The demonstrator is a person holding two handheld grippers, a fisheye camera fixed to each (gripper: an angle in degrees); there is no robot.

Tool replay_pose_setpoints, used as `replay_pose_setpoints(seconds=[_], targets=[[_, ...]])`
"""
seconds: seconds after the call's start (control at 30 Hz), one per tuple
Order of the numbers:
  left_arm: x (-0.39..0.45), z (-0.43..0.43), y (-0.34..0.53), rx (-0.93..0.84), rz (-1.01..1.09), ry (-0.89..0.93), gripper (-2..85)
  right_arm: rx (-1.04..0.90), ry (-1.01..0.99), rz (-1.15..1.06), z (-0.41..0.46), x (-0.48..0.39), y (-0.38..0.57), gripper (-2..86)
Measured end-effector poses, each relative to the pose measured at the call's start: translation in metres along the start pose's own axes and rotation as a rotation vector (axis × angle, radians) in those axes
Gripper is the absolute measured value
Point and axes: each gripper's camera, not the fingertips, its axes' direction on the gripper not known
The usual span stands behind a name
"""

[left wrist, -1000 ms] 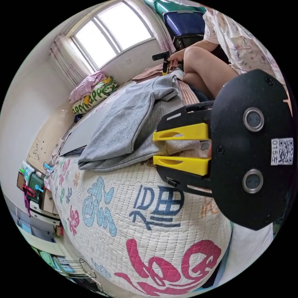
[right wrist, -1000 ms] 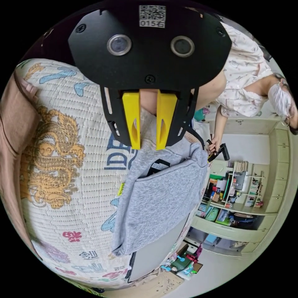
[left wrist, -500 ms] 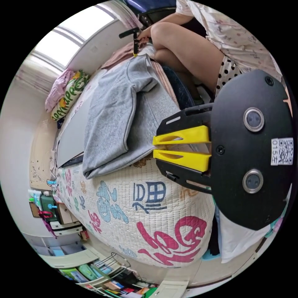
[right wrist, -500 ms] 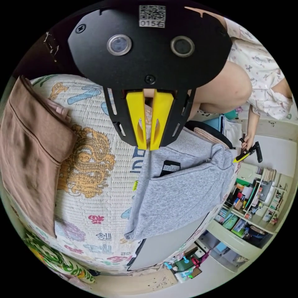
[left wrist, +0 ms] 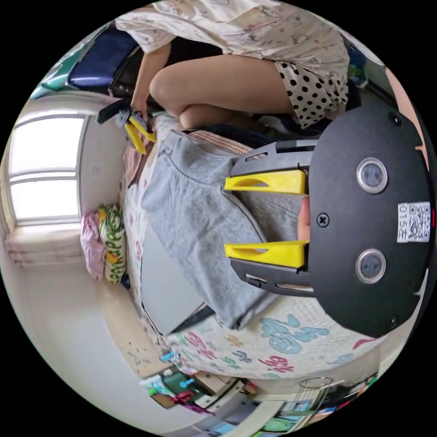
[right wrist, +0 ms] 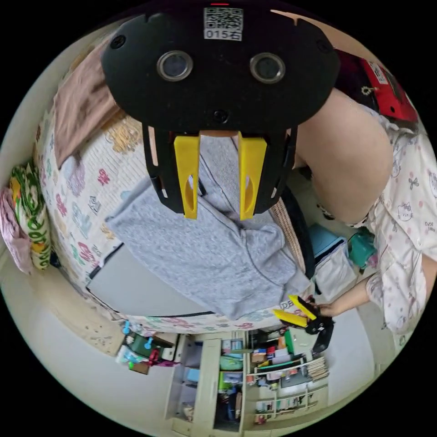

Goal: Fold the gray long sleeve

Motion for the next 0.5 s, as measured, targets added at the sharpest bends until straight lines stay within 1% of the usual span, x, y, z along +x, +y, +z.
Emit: replay_pose_setpoints(seconds=[0.1, 0.17, 0.23, 0.3, 0.4, 0.47, 0.5], targets=[[-0.006, 0.03, 0.005, -0.118, 0.082, 0.081, 13.0, -0.121, -0.047, -0.067, 0.043, 0.019, -0.008, 13.4], [-0.01, 0.042, 0.013, -0.159, 0.123, 0.114, 11.4, -0.172, -0.039, -0.083, 0.059, 0.034, -0.01, 13.1], [-0.017, 0.059, 0.023, -0.236, 0.156, 0.15, 8.8, -0.182, -0.053, -0.045, 0.068, 0.06, -0.011, 9.9], [-0.026, 0.069, 0.029, -0.27, 0.156, 0.172, 6.2, -0.209, -0.087, 0.007, 0.074, 0.085, -0.012, 6.6], [-0.053, 0.069, 0.031, -0.264, 0.154, 0.252, 2.5, -0.197, -0.156, 0.044, 0.071, 0.123, -0.016, 1.6], [-0.08, 0.056, 0.019, -0.212, 0.192, 0.224, 1.8, -0.169, -0.173, 0.059, 0.055, 0.152, -0.03, 0.6], [-0.108, 0.047, 0.001, -0.182, 0.192, 0.172, 1.4, -0.157, -0.156, 0.051, 0.039, 0.176, -0.051, 0.3]])
